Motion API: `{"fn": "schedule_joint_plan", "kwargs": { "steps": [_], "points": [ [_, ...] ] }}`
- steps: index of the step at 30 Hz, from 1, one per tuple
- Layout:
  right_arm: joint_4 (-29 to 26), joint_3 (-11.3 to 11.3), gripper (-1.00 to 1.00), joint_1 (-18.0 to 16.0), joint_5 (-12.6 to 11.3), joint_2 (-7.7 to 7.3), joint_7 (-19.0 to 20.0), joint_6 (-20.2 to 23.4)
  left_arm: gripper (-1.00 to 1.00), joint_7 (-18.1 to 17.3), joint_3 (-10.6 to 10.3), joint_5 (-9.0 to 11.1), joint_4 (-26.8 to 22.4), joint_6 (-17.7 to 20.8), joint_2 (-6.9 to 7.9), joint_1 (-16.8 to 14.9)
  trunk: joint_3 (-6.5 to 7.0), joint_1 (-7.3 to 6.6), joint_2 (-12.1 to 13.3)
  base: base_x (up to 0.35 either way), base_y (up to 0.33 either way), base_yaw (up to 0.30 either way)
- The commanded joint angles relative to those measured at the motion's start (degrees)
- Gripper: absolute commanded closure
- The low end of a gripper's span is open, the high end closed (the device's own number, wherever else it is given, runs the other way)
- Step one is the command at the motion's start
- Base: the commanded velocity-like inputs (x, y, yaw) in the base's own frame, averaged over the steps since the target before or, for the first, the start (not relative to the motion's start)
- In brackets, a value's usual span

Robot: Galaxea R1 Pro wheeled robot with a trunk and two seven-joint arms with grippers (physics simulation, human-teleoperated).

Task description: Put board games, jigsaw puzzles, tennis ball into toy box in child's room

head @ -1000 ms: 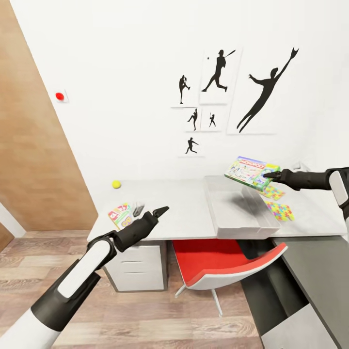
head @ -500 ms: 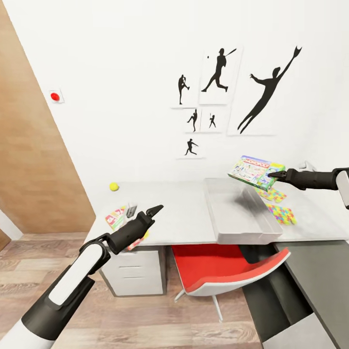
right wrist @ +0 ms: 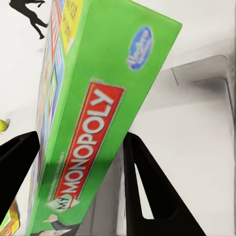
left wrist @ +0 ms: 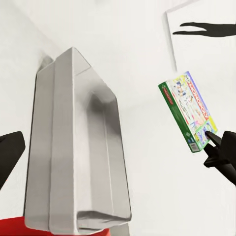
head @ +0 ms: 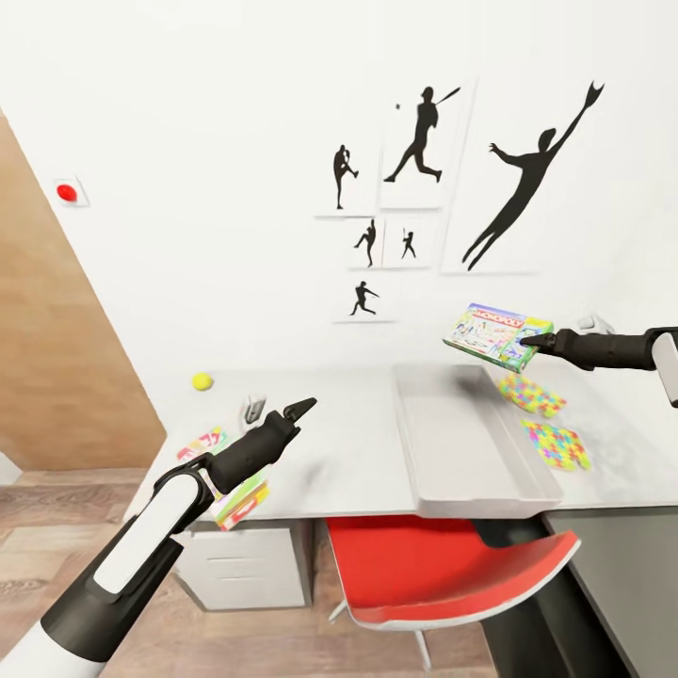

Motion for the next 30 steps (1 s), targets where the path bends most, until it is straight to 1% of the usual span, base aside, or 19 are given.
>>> {"fn": "schedule_joint_plan", "kwargs": {
  "steps": [1,4,8,19,30],
  "points": [
    [0.0,-0.1,1.00,0.0,-0.4,0.01,0.1,0.4,-1.00,0.5,-0.1,0.6,-0.1,0.0,0.04,-0.1,-0.12,0.07,-0.1,0.304,-0.135,0.000],
    [0.0,-0.1,1.00,0.0,-0.4,0.03,0.1,0.4,-1.00,0.4,-0.1,0.6,-0.1,0.0,0.04,-0.1,-0.12,0.07,-0.1,0.246,-0.103,0.000],
    [0.0,0.0,1.00,0.0,-0.4,0.05,0.1,0.4,-1.00,0.3,-0.1,0.5,-0.1,0.0,0.04,-0.1,-0.12,0.07,-0.1,0.119,-0.079,0.013],
    [0.0,0.0,1.00,0.0,-0.4,0.07,0.1,0.4,-1.00,0.2,0.0,0.4,-0.1,0.0,0.04,0.0,-0.12,0.07,-0.1,0.024,-0.217,0.138],
    [-0.6,0.1,1.00,0.2,-0.4,0.08,0.2,0.4,-1.00,0.2,0.0,0.4,-0.1,0.0,0.04,0.0,-0.12,0.07,-0.1,0.003,-0.068,0.032]
  ]
}}
